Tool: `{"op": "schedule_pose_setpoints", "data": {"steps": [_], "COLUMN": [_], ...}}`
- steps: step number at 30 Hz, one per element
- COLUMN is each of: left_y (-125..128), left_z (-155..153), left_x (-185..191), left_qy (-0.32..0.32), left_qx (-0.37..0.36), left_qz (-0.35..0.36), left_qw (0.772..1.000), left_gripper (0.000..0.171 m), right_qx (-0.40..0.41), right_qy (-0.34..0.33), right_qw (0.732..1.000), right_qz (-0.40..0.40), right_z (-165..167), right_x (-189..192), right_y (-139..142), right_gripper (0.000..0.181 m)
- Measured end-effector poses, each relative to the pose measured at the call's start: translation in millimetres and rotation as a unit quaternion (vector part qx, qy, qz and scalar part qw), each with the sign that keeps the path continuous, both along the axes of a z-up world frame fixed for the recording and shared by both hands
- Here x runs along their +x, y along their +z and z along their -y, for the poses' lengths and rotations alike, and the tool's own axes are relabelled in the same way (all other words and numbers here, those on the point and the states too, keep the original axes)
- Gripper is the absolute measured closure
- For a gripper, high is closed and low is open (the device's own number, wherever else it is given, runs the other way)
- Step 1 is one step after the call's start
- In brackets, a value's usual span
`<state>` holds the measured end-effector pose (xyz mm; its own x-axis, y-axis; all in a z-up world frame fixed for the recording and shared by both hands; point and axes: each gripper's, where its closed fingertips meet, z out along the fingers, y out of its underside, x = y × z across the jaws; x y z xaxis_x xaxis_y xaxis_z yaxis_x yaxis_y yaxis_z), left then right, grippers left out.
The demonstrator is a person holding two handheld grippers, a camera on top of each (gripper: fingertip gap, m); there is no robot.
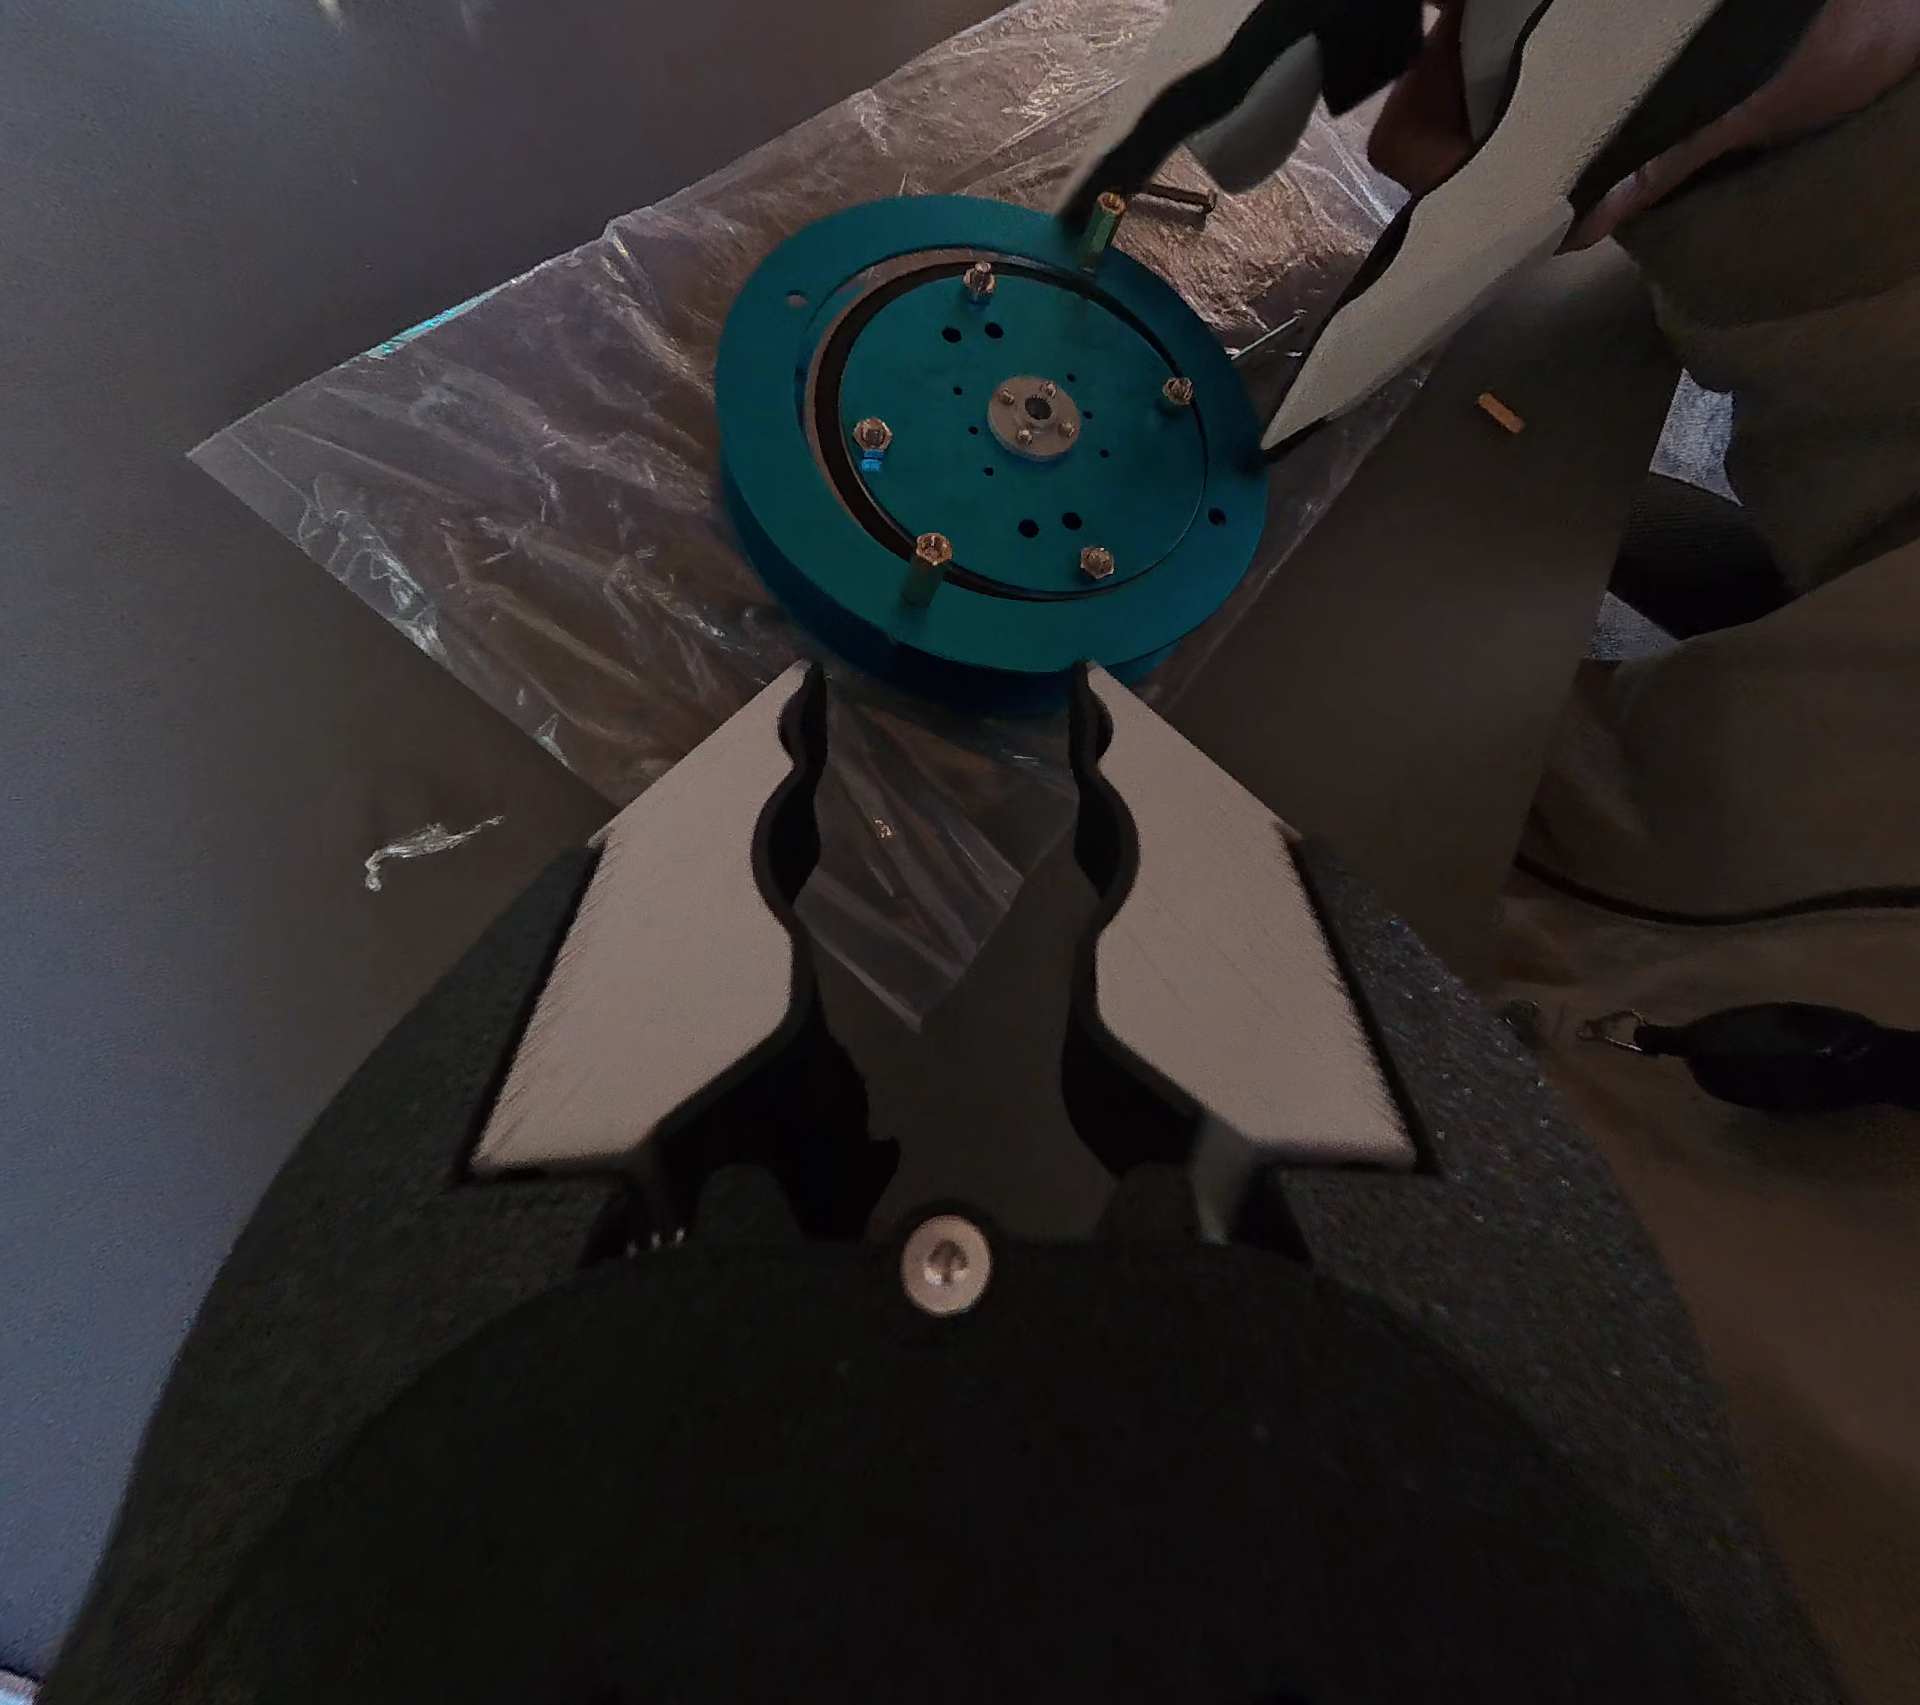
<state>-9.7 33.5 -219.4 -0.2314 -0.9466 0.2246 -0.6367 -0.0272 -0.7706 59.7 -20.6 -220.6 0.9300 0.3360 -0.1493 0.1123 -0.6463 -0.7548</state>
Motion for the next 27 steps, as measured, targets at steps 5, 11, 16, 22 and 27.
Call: {"op": "schedule_pose_setpoints", "data": {"steps": [5, 11, 16, 22, 27], "left_y": [0.8, 12.6, 18.6, 13.2, 21.4], "left_z": [-3.9, -15.6, 2.5, 0.0, -17.7], "left_x": [-1.1, 2.6, 10.1, 4.2, -1.6], "left_qy": [0.005, 0.011, -0.032, -0.023, -0.006], "left_qx": [0.019, 0.018, 0.036, 0.055, 0.087], "left_qz": [-0.001, 0.022, 0.05, 0.04, 0.064], "left_qw": [1.0, 1.0, 0.998, 0.997, 0.994], "left_gripper": [0.127, 0.126, 0.143, 0.151, 0.15], "right_qx": [-0.011, -0.001, -0.002, 0.009, 0.05], "right_qy": [0.003, -0.004, -0.007, -0.007, -0.03], "right_qw": [1.0, 1.0, 1.0, 1.0, 0.998], "right_qz": [-0.002, -0.015, -0.017, -0.029, -0.002], "right_z": [6.6, 7.3, 7.1, 5.0, 4.4], "right_x": [-4.0, -1.5, -2.0, 1.4, 31.3], "right_y": [0.1, 2.1, 2.3, 4.4, 20.8], "right_gripper": [0.11, 0.114, 0.119, 0.123, 0.125]}}
